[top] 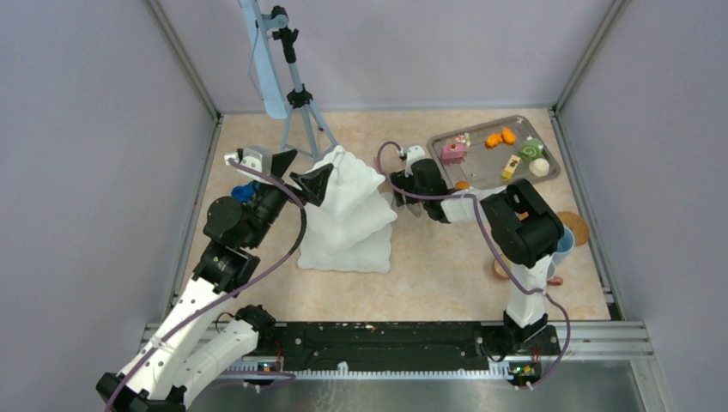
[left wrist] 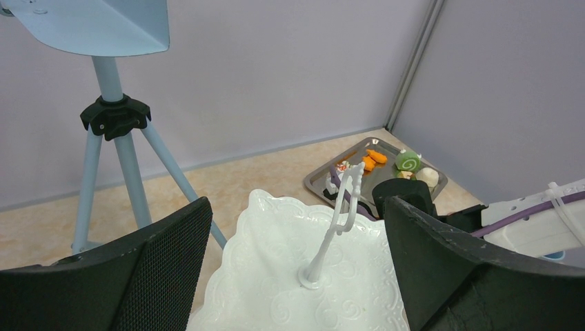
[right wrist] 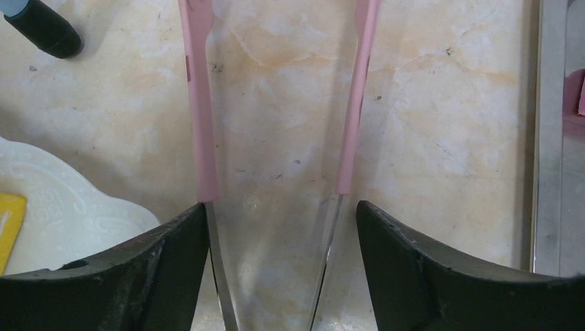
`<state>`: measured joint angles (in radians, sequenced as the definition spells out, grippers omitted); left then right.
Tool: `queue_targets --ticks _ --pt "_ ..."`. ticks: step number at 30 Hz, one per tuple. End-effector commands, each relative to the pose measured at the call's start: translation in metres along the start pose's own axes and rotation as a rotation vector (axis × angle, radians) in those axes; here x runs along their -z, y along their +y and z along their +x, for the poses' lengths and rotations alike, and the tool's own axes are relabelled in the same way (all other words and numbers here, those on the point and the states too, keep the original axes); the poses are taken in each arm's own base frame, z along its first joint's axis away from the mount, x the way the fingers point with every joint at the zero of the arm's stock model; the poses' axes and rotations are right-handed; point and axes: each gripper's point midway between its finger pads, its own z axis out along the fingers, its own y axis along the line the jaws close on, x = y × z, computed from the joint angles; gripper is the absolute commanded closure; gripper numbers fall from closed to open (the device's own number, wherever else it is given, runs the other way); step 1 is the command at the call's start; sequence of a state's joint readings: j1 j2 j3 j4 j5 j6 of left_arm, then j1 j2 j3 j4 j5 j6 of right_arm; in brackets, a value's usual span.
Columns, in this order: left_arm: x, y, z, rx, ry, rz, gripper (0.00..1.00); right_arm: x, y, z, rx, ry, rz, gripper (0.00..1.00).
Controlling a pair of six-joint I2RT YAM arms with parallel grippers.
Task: Serve the afternoon tea
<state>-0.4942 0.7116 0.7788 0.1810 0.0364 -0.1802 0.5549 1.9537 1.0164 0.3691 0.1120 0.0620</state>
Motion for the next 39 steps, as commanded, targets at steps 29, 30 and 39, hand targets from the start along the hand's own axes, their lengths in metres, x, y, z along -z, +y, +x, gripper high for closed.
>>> queue_targets --ticks 29,30,39 --pt "0.004 -0.012 -0.019 0.01 -0.072 0.044 0.01 0.22 -0.159 -0.035 -0.591 0.128 0.462 0.51" --pt "0.004 -0.013 -0.02 0.01 -0.074 0.045 0.01 0.224 -0.166 -0.032 -0.609 0.135 0.471 0.51" --pt "0.005 -0.016 -0.02 0.011 -0.074 0.056 0.01 0.217 -0.204 -0.029 -0.652 0.214 0.522 0.48"
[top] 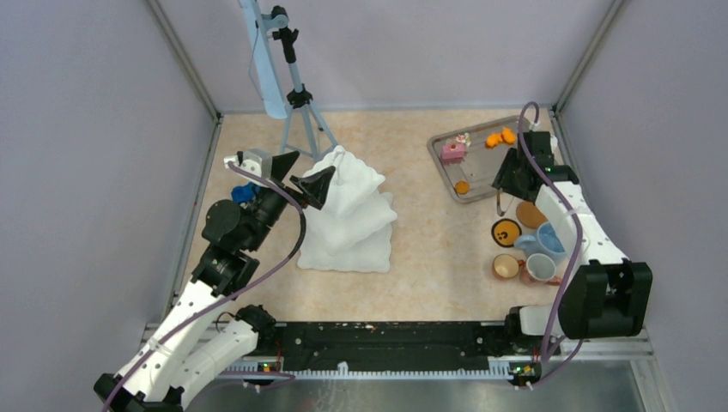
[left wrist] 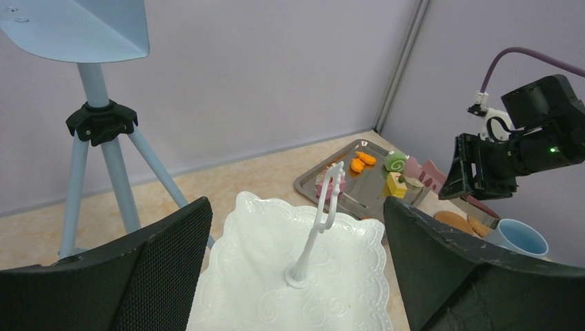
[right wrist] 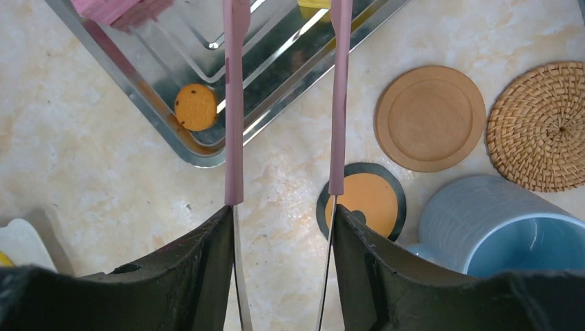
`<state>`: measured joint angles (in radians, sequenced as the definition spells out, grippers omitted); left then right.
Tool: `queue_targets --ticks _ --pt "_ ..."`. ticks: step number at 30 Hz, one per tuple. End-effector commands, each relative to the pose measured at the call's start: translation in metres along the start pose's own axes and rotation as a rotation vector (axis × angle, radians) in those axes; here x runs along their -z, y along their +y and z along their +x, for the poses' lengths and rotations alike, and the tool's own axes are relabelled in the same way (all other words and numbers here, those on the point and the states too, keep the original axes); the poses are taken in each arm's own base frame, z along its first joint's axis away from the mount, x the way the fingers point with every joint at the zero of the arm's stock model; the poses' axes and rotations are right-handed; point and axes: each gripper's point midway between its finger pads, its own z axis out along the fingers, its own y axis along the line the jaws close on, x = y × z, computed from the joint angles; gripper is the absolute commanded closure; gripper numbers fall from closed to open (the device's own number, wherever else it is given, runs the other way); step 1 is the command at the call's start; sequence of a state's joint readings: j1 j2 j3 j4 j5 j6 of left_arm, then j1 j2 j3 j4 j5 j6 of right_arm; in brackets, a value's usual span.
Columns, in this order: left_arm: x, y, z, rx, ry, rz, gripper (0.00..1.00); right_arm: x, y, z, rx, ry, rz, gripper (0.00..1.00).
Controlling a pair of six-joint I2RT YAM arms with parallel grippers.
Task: Serve the afternoon tea
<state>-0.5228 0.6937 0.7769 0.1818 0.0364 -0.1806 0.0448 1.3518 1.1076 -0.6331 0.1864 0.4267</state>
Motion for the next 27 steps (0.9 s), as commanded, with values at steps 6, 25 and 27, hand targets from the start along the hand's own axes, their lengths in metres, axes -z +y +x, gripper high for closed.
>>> queue_targets --ticks 6,25,27 --pt "0.001 -0.007 -0.018 0.0 -0.067 0.026 0.01 -0.026 0.01 -0.026 -0.007 0.035 -0.015 0.46" --pt "0.0 -0.007 -0.015 -0.002 -0.061 0.025 0.01 -0.077 -0.009 -0.024 0.006 0.103 0.051 0.47" --pt "0.0 -0.007 -0.015 -0.002 -0.06 0.023 0.01 -0.082 -0.008 -0.025 0.009 0.109 0.05 0.5"
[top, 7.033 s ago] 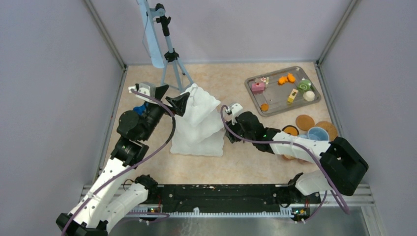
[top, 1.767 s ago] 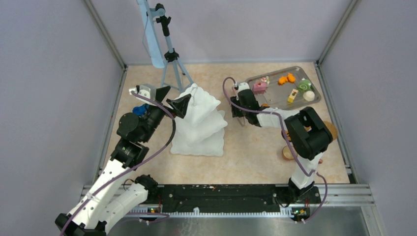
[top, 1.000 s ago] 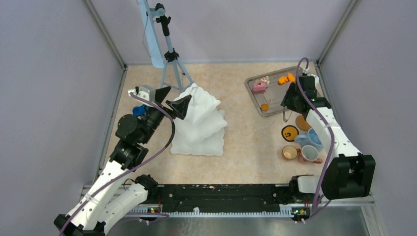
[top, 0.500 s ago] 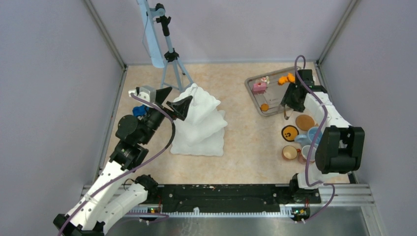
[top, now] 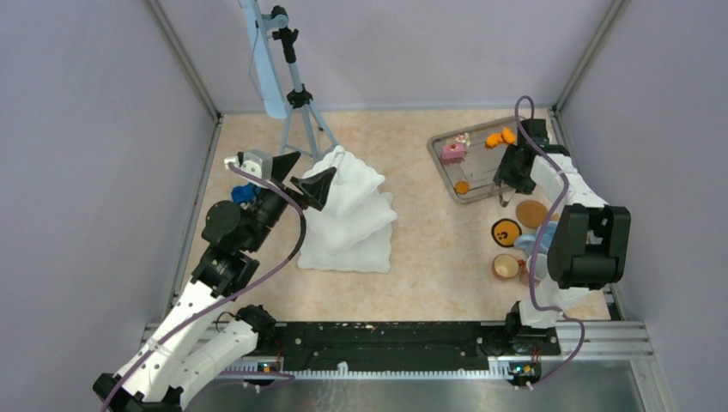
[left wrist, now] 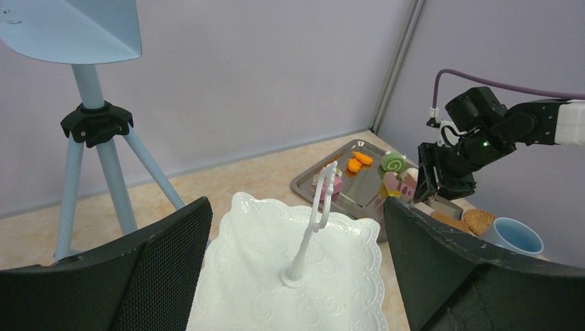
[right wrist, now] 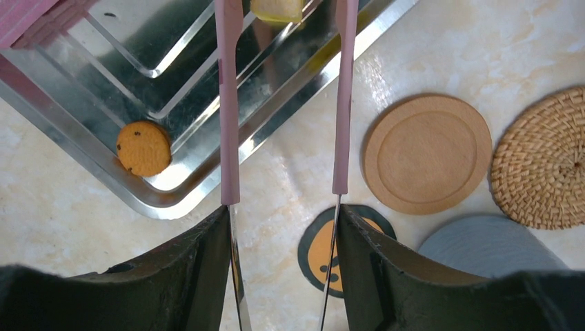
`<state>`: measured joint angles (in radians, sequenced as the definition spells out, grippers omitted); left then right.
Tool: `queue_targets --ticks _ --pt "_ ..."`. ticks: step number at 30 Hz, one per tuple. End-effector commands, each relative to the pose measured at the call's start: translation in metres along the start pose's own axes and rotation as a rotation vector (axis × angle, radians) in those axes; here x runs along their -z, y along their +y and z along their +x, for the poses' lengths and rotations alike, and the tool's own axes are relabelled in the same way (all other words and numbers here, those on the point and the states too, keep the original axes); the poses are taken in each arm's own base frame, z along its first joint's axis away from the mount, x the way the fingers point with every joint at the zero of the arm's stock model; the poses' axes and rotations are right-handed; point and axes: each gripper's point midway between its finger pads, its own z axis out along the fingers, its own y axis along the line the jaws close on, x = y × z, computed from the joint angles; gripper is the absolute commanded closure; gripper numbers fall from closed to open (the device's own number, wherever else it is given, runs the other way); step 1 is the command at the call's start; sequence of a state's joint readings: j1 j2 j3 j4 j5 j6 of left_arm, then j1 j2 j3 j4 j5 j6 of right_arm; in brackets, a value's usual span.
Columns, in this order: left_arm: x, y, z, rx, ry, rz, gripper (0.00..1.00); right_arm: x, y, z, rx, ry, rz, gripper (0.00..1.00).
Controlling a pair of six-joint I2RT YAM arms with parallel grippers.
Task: Serve the afternoon tea
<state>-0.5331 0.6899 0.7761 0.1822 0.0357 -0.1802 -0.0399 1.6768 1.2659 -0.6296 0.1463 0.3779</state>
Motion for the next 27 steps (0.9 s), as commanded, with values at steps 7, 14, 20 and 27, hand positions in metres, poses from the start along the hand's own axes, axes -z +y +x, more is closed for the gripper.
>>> queue_targets --ticks 7,14,20,27 --pt "-0.002 -0.004 -0.013 -0.003 -0.054 0.015 0.01 0.004 0.004 -0.031 0.039 -0.095 -0.023 0.69" --pt "-0.003 -0.003 -0.012 -0.011 -0.048 0.012 0.01 0.044 0.017 -0.024 0.098 -0.135 -0.096 0.82" --pt "-0.004 0.003 -0.01 -0.032 -0.04 -0.014 0.01 0.108 0.069 0.061 0.188 -0.082 -0.342 0.82" --pt "-0.003 0.002 -0.013 -0.037 -0.039 -0.012 0.01 0.156 0.082 0.175 0.307 0.051 -0.525 0.82"
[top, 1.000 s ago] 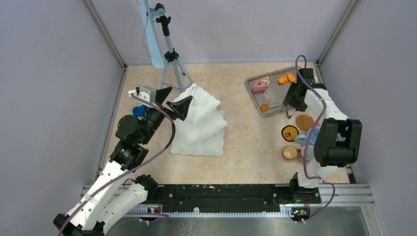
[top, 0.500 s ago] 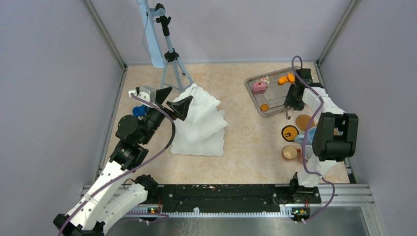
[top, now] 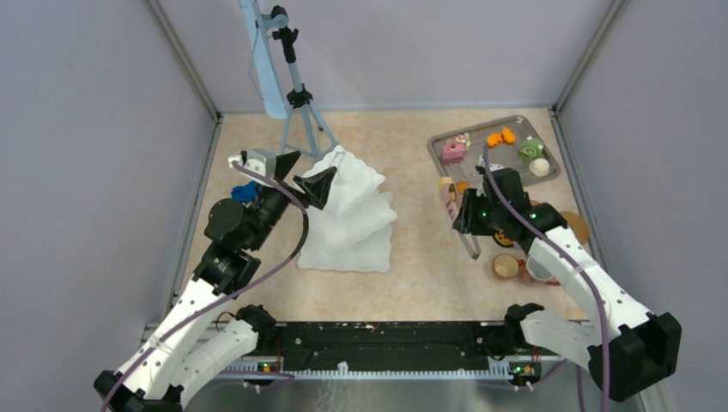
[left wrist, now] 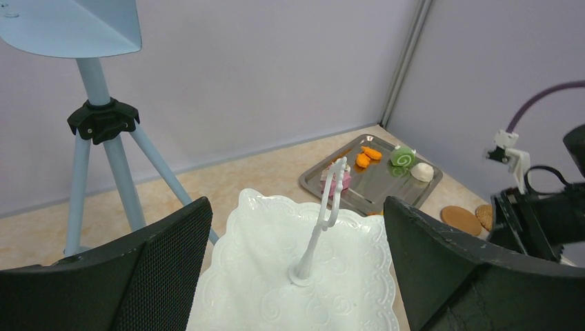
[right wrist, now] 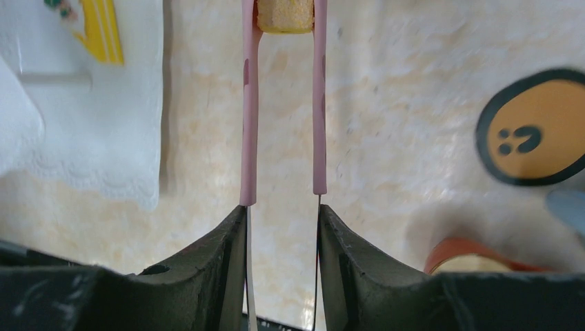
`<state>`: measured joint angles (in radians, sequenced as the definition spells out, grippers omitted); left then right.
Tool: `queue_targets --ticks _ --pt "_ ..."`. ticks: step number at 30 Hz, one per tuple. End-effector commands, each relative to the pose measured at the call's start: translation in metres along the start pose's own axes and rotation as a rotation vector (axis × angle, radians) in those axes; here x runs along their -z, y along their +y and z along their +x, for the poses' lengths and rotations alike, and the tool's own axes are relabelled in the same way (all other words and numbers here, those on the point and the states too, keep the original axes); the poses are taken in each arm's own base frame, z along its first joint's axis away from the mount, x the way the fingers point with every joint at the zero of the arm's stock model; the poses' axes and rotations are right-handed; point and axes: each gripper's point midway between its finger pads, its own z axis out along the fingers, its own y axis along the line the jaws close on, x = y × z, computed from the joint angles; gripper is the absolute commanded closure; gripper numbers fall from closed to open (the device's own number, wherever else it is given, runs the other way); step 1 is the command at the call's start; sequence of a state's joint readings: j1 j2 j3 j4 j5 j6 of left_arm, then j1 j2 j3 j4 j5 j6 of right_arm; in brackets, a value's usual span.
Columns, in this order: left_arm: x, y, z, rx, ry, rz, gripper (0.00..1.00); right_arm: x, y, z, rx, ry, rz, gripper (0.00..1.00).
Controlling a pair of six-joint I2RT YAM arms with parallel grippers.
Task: Serve the afternoon tea
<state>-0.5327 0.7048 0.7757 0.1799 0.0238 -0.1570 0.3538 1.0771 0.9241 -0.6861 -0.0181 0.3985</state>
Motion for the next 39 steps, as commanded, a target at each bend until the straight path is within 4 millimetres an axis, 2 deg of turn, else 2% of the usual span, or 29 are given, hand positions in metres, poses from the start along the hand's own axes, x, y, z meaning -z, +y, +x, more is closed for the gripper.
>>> queue_targets --ticks 1,3,8,14,18,21,28,34,39 --pt "0.0 -0.002 -0.019 -0.015 -0.054 0.005 0.01 0.018 0.035 0.056 0.015 0.106 -0.124 0.82" --pt "0.001 -0.002 -0.02 -0.016 -0.056 0.003 0.01 0.027 0.053 0.075 0.071 0.132 -0.189 0.82" --pt "0.0 0.0 -0.018 -0.022 -0.049 -0.005 0.01 0.04 0.083 0.107 0.184 0.142 -0.339 0.81" --pt "-0.003 0.0 -0.014 -0.025 -0.035 -0.003 0.01 0.038 0.115 0.118 0.312 0.13 -0.422 0.81" --pt "-0.002 0.0 -0.015 -0.026 -0.039 -0.002 0.01 0.036 0.15 0.128 0.456 0.092 -0.505 0.81" --pt "-0.003 0.0 -0.014 -0.026 -0.035 -0.002 0.01 0.029 0.173 0.135 0.538 0.066 -0.556 0.81" --pt "-0.004 0.0 -0.012 -0.023 -0.029 0.001 0.01 0.002 0.207 0.123 0.612 -0.083 -0.584 0.81" --pt "-0.004 -0.003 -0.013 -0.019 -0.029 0.018 0.01 -0.025 0.228 0.128 0.656 -0.121 -0.611 0.8" --pt "-0.004 -0.003 -0.013 -0.018 -0.031 0.017 0.01 -0.045 0.234 0.128 0.668 -0.189 -0.595 0.79"
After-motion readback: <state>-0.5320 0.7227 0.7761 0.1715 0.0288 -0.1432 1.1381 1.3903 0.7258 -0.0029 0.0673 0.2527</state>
